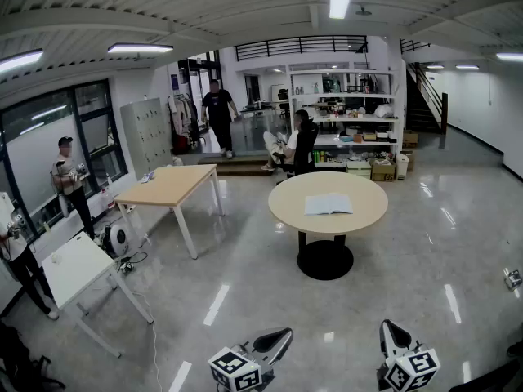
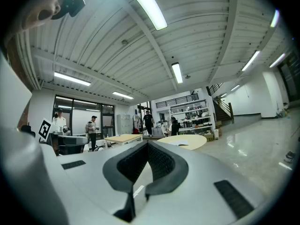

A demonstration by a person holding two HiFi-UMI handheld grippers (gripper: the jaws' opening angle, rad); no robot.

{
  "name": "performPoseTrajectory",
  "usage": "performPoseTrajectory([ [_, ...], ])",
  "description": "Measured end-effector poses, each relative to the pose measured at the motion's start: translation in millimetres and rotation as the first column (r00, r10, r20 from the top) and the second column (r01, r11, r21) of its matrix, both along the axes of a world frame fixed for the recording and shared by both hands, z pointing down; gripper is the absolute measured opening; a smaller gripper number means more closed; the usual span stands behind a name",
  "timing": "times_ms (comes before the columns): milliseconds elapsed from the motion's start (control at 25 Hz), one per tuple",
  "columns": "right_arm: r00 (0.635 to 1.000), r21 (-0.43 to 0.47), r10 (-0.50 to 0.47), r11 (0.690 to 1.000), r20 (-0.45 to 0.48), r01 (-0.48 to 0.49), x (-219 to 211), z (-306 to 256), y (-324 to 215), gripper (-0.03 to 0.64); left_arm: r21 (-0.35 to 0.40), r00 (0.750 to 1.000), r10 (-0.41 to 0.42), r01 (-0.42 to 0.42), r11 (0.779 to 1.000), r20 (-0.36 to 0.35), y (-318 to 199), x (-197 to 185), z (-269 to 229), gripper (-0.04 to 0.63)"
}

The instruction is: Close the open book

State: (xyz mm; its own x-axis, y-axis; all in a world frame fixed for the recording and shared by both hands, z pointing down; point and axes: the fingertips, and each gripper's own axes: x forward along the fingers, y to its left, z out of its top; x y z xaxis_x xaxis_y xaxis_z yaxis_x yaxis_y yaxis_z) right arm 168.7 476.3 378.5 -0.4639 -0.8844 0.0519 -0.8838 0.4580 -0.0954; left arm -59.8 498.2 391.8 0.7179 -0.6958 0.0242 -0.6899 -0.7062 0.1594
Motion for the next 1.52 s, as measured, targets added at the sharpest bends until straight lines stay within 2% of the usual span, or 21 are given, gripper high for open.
performPoseTrajectory([
  [200, 1.000, -0.005, -0.001, 1.000, 0.004, 0.001, -2, -2, -3, -0.006, 0.017, 1.000, -0.017, 0.017, 1.000, 0.007, -7, -3, 5, -0.008],
  [800, 1.000, -0.014, 0.002, 1.000, 0.028, -0.002, -9, -5, -8, -0.006, -0.012, 0.999, -0.034, 0.034, 0.999, -0.016, -7, -2, 1, -0.008],
  [1080, 0.996, -0.018, -0.026, 0.999, 0.082, 0.028, -7, -3, -15, -0.006, -0.019, 0.999, -0.022, 0.022, 1.000, -0.024, -12, 10, 2, -0.008],
  [1520, 0.996, 0.015, -0.080, 0.997, 0.040, 0.080, 2, -2, -32, -0.006, -0.028, 0.999, -0.032, 0.031, 0.999, -0.018, -34, 39, 5, -0.008],
])
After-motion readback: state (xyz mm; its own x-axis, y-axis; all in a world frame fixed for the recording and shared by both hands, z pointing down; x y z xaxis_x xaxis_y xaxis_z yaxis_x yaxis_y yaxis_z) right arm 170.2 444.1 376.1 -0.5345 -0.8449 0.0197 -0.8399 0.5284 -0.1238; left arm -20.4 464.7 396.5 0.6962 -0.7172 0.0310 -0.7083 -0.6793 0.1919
